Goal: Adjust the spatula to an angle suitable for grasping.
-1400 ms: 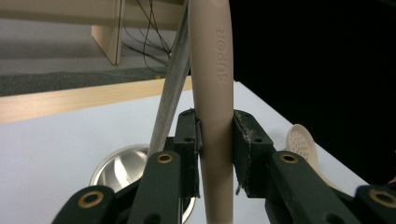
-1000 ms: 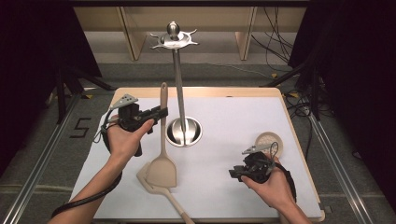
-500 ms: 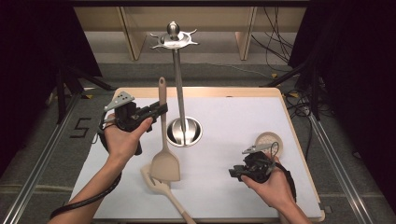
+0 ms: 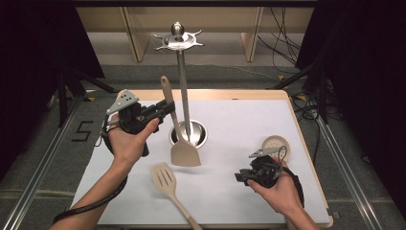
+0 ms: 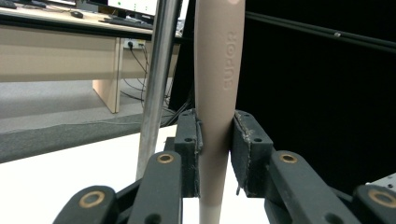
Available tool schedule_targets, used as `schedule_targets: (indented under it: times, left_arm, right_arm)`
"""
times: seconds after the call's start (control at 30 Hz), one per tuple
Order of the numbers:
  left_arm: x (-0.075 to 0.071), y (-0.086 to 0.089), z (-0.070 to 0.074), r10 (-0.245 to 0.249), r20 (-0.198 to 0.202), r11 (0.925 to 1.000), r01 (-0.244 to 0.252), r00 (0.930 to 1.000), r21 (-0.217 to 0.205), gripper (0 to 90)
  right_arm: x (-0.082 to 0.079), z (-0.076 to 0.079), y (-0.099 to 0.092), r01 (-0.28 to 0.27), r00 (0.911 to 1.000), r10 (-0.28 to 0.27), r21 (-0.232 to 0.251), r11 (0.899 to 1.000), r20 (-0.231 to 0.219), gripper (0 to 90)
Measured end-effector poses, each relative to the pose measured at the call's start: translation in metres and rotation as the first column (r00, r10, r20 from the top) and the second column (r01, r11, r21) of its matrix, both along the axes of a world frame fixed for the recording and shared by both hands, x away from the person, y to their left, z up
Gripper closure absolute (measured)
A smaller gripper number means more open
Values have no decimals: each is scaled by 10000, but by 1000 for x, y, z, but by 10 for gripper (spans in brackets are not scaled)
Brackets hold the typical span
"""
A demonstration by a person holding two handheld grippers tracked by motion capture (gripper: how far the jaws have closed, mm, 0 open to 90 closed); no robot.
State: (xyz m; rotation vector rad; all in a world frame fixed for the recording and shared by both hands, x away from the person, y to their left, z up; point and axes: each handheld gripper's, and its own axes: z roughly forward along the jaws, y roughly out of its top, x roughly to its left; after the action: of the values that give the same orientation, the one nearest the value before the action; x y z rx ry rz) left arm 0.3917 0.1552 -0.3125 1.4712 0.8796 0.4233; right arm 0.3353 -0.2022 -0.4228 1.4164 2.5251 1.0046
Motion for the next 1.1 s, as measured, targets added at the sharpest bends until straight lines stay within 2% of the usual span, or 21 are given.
schedule_targets:
  times: [0.07,0.27,0.3,0.33,0.53,0.57,0.6,0.63,0.67,0.7,0.73,0.77,0.8,0.83,0.93,0.97,1.0,1.03,1.07,1.1]
  left_arm:
    - [0,-1,2,-53,113,10000,54,9999,-31,726]
    - [3,-5,5,-252,479,9996,247,9985,108,726]
    - [3,-6,6,-310,611,9993,297,9977,228,726]
    - [3,-7,6,-367,691,9989,346,9969,305,726]
    - [5,-10,6,-689,1087,9957,616,9917,698,726]
    - [5,-10,6,-682,1130,9957,604,9913,708,726]
    - [5,-9,6,-690,1199,9954,603,9904,744,726]
    - [5,-10,7,-685,1277,9950,585,9894,804,726]
    - [5,-10,7,-654,1303,9952,552,9893,806,726]
    - [5,-10,7,-648,1369,9949,533,9885,858,726]
    - [5,-10,8,-630,1405,9949,511,9881,866,727]
    - [5,-11,9,-631,1446,9947,504,9875,898,726]
    - [5,-11,9,-620,1478,9947,489,9871,909,726]
    - [5,-11,9,-620,1478,9947,489,9871,909,726]
    - [6,-13,12,-604,1576,9942,455,9857,970,726]
    - [6,-14,12,-592,1614,9938,430,9851,1021,727]
    - [7,-14,13,-591,1673,9931,410,9841,1095,726]
    - [7,-15,14,-567,1698,9930,378,9838,1122,727]
    - [8,-16,15,-538,1732,9927,339,9834,1159,726]
    - [8,-16,15,-527,1780,9924,317,9826,1188,726]
  right_arm:
    - [0,-2,1,141,9997,-144,139,9998,173,704]
    - [0,0,0,70,9999,-71,77,9999,115,704]
    - [0,0,0,82,9999,-84,155,9998,104,704]
    - [0,1,-1,56,10000,-56,24,10000,-4,704]
    - [0,0,-2,195,9997,-197,157,9997,155,703]
    - [-1,2,-1,234,9997,-232,187,9996,-115,703]
    - [-2,0,1,465,9989,-467,434,9980,23,703]
    - [0,1,-2,275,9995,-278,223,9994,162,703]
    - [0,2,-3,272,9996,-274,194,9994,120,703]
    - [-2,3,-1,465,9987,-459,286,9985,-204,702]
    - [-1,3,-3,340,9994,-341,206,9992,33,701]
    - [-2,4,-2,443,9988,-438,218,9988,-209,701]
    - [-1,1,-2,267,9995,-255,749,9968,-170,701]
    - [1,1,-5,127,9999,-129,717,9973,26,699]
    - [1,1,-6,151,9998,-160,709,9974,133,698]
    - [0,-1,-3,698,9961,-721,459,9965,504,696]
    - [-1,3,-5,533,9983,-540,312,9981,208,696]
    - [0,3,-7,479,9985,-485,222,9986,256,694]
    - [-1,3,-7,587,9980,-594,330,9977,235,693]
    - [-2,5,-7,755,9971,-754,339,9966,-45,692]
